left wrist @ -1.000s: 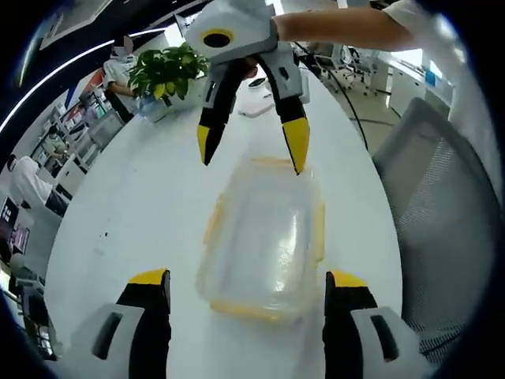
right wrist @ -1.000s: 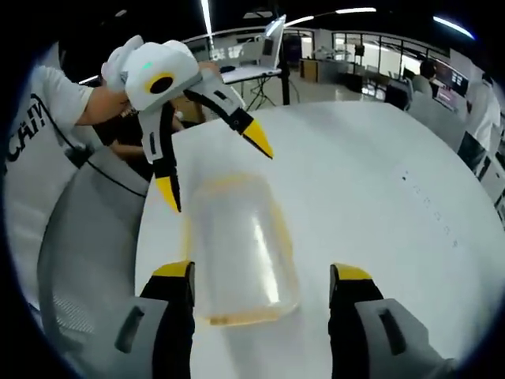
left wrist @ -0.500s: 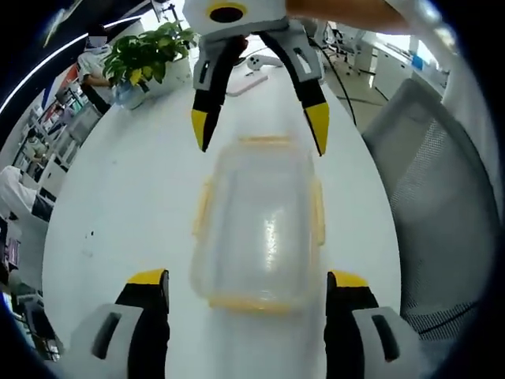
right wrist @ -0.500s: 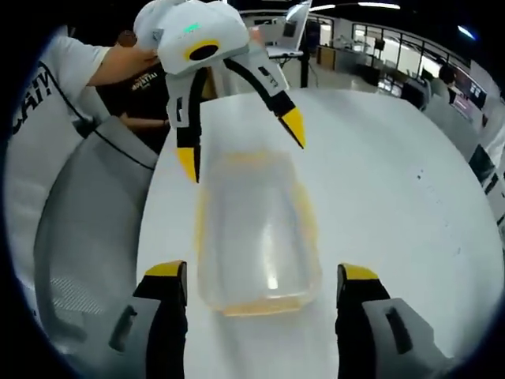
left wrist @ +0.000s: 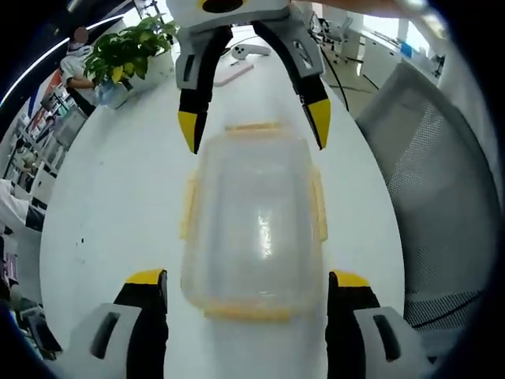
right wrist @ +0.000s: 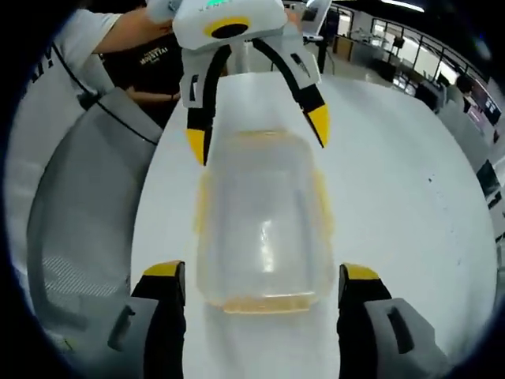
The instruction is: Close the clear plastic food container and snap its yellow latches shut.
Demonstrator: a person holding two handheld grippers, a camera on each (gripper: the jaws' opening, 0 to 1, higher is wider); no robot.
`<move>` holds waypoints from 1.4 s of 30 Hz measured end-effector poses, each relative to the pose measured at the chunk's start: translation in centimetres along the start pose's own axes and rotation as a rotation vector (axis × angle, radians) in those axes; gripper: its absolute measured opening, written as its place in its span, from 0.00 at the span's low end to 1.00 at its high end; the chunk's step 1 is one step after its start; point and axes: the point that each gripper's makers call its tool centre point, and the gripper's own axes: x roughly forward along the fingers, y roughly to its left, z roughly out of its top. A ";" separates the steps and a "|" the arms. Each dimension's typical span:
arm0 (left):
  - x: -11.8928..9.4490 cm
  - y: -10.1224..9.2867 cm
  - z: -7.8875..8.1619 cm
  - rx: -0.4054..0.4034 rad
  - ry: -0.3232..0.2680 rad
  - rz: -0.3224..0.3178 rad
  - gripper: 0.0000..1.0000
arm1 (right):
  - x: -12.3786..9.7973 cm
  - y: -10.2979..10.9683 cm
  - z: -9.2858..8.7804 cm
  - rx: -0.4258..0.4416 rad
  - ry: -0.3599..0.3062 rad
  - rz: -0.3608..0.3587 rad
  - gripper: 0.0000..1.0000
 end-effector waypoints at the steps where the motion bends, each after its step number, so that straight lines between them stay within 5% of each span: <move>1: 0.2 0.0 0.0 0.002 0.003 -0.003 0.81 | 0.1 0.0 0.0 -0.001 0.003 0.003 0.76; 42: 1.2 -0.4 0.4 -0.014 0.002 -0.022 0.75 | 0.5 -0.6 -0.5 -0.034 0.034 0.010 0.72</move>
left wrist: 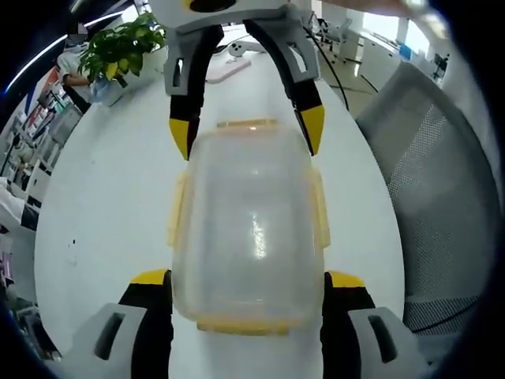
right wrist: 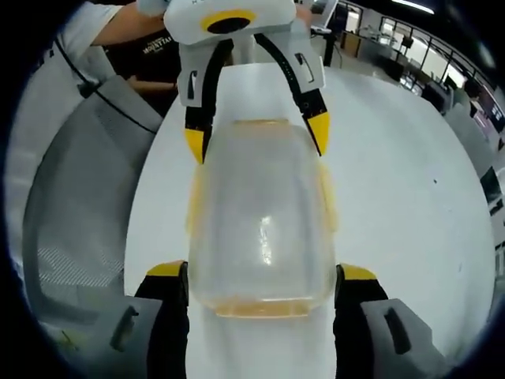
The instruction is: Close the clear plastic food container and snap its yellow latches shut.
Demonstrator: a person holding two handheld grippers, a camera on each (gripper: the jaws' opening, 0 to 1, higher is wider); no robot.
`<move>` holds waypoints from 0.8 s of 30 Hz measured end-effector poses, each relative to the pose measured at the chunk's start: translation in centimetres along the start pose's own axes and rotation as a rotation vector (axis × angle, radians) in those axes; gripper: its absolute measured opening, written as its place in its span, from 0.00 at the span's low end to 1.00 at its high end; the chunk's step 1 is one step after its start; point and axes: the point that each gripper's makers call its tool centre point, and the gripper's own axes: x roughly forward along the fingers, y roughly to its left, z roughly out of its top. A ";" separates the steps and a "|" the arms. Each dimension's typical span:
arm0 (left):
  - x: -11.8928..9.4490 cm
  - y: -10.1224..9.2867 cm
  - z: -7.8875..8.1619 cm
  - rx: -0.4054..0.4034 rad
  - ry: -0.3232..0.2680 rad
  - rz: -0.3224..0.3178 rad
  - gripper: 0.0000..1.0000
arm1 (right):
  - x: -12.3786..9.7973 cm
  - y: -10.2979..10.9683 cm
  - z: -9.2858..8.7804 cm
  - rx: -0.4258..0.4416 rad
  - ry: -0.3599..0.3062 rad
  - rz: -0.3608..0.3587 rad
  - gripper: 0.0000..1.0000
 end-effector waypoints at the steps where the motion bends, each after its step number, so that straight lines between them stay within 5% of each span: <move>1: 0.0 0.0 0.0 -0.002 -0.003 0.001 0.75 | 0.0 0.0 0.0 0.000 0.001 0.001 0.72; 24: 0.0 1.1 -0.4 -0.015 -0.012 0.003 0.75 | 0.2 -1.2 0.3 -0.016 -0.001 0.011 0.72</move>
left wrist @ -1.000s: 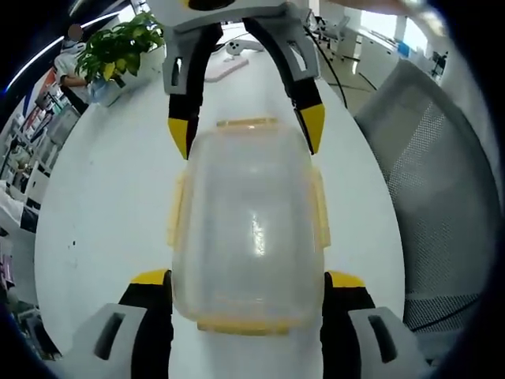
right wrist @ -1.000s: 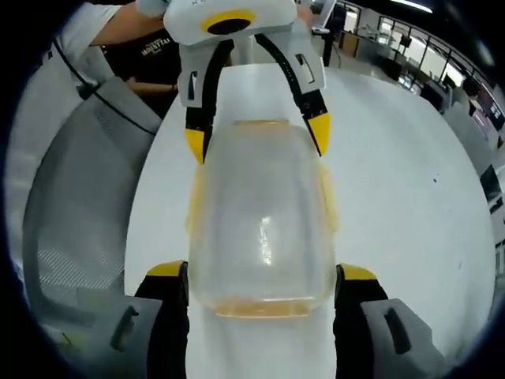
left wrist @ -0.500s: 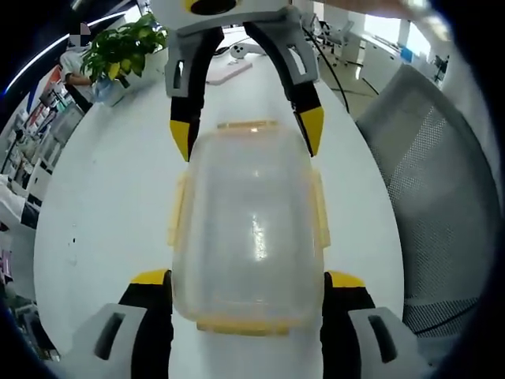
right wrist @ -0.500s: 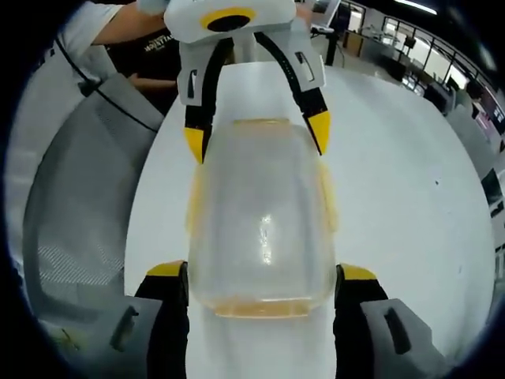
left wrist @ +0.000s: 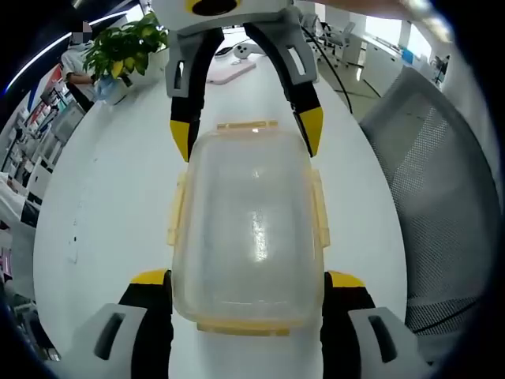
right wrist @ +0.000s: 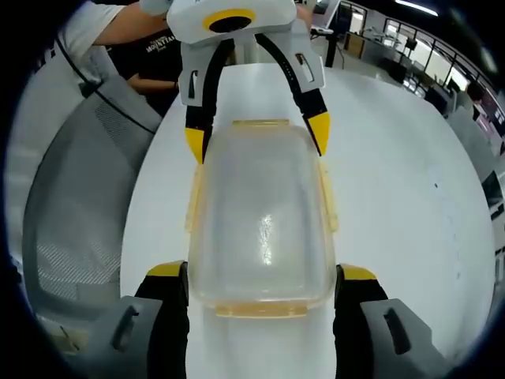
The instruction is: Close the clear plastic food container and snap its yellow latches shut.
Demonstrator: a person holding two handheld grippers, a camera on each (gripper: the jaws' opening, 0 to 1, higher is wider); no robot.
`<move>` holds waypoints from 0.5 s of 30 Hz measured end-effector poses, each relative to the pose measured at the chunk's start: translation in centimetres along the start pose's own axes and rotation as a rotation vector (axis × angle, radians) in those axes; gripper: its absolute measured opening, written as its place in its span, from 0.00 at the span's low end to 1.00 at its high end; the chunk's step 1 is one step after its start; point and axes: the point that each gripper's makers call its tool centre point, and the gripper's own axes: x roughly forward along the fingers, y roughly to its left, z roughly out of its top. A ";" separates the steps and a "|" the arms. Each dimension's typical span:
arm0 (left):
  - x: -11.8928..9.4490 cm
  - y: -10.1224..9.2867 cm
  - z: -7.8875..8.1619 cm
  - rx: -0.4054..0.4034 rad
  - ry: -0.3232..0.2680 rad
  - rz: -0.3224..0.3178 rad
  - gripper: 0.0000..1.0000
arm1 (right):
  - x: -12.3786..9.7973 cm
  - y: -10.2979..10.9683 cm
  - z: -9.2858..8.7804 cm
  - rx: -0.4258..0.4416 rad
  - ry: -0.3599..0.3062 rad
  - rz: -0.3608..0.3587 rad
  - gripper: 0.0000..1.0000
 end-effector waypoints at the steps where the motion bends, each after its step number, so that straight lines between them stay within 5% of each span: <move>1: 0.0 0.2 0.0 -0.001 0.000 0.001 0.75 | 0.0 -0.2 0.0 -0.001 0.000 0.000 0.72; 15: 0.1 2.9 -0.7 -0.015 -0.002 0.007 0.75 | 0.2 -3.1 0.7 -0.014 -0.007 0.009 0.72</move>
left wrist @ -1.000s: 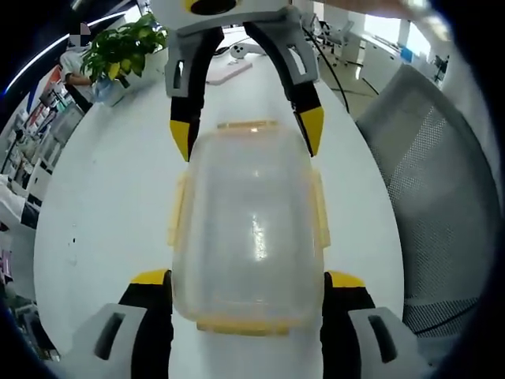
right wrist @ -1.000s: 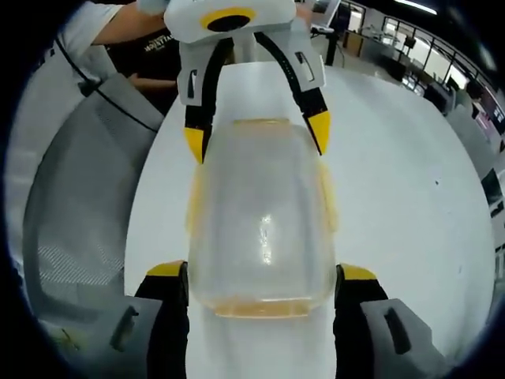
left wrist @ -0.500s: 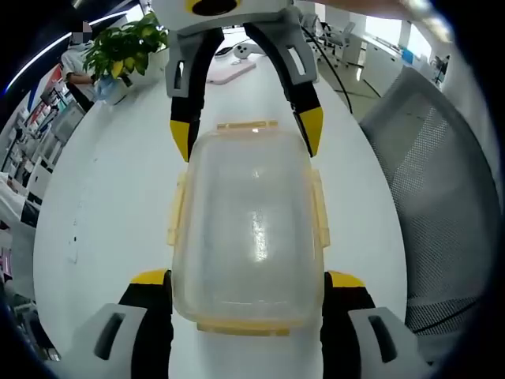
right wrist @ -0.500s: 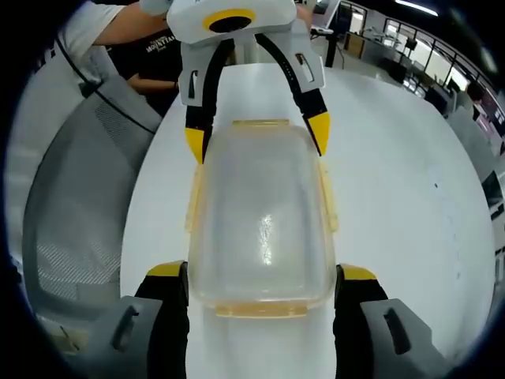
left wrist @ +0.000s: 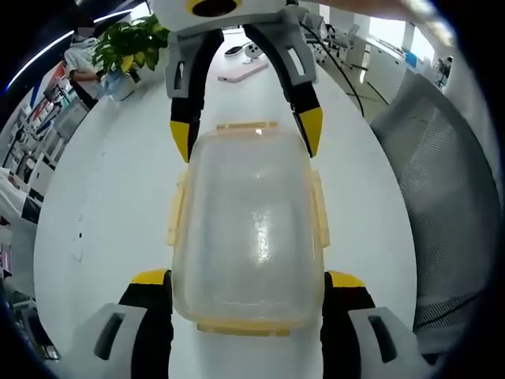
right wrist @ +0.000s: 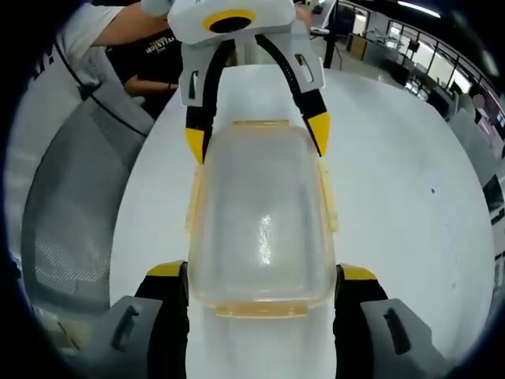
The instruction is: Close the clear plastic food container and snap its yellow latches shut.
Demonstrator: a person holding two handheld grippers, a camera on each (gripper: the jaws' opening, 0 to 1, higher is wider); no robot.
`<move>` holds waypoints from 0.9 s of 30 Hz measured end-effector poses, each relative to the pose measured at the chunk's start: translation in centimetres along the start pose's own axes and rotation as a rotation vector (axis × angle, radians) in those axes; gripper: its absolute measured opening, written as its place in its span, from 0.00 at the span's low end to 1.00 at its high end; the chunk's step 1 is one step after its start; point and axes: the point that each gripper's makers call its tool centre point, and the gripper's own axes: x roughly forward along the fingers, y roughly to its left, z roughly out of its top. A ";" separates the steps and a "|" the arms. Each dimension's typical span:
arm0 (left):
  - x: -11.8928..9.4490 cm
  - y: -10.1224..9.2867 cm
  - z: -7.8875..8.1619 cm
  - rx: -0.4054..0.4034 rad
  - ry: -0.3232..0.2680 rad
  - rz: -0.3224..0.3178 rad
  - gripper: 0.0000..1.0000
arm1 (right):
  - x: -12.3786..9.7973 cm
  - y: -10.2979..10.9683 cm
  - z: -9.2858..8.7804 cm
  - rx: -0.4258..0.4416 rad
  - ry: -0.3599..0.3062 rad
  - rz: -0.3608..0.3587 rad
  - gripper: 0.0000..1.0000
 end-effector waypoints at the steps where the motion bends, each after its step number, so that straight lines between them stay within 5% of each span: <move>1: 0.0 0.3 -0.1 0.001 0.002 0.000 0.75 | 0.0 -0.2 0.1 0.000 -0.002 0.000 0.72; 27: 0.5 4.9 -0.5 0.012 0.010 -0.001 0.76 | 0.2 -4.0 0.4 0.028 -0.021 0.026 0.73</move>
